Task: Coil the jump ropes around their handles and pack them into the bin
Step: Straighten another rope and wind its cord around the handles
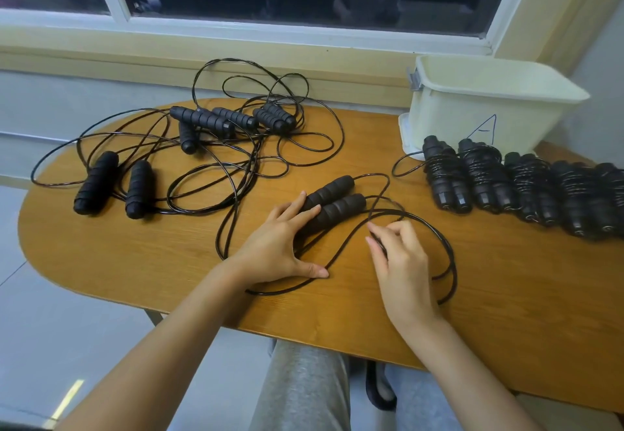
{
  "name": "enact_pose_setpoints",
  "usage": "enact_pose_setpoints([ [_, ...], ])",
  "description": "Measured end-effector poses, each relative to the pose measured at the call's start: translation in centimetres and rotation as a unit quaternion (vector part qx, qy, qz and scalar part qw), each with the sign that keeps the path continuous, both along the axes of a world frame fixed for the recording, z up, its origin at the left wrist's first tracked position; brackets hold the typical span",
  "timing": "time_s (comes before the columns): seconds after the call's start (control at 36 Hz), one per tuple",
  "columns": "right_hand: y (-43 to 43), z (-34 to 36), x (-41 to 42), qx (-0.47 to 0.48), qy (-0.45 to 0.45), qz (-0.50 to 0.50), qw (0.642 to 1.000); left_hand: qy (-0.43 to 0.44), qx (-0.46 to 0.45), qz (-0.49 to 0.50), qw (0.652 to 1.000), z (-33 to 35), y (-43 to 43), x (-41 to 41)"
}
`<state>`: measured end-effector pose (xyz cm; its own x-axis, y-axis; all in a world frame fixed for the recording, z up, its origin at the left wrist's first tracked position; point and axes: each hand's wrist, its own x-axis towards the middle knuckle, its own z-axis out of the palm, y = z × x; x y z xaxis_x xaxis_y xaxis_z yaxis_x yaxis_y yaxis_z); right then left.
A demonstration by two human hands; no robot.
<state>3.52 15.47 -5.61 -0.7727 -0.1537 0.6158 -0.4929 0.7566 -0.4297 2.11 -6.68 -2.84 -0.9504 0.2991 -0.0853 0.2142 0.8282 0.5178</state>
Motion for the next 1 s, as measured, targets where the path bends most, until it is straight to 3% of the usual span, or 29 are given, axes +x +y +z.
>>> enact_pose_setpoints([
  [0.25,3.0,-0.2,-0.2,0.079,-0.132,-0.104,0.983,0.002,0.004,-0.003,1.000,-0.3,-0.1,-0.2],
  [0.36,2.5,0.8,0.1,0.036,-0.170,-0.126,0.977,0.003,0.004,-0.004,1.000,-0.5,-0.2,-0.2],
  [0.64,0.2,2.8,0.9,-0.023,-0.126,-0.081,0.988,0.005,0.005,-0.004,1.000,-0.7,-0.3,-0.3],
  [0.72,-0.9,2.4,1.0,0.008,-0.146,-0.080,0.986,0.009,0.005,-0.003,1.000,-0.7,-0.3,-0.2],
  [1.0,2.1,2.0,0.2,0.097,-0.059,-0.103,0.988,0.046,0.020,0.036,0.998,-0.4,0.1,-1.3],
])
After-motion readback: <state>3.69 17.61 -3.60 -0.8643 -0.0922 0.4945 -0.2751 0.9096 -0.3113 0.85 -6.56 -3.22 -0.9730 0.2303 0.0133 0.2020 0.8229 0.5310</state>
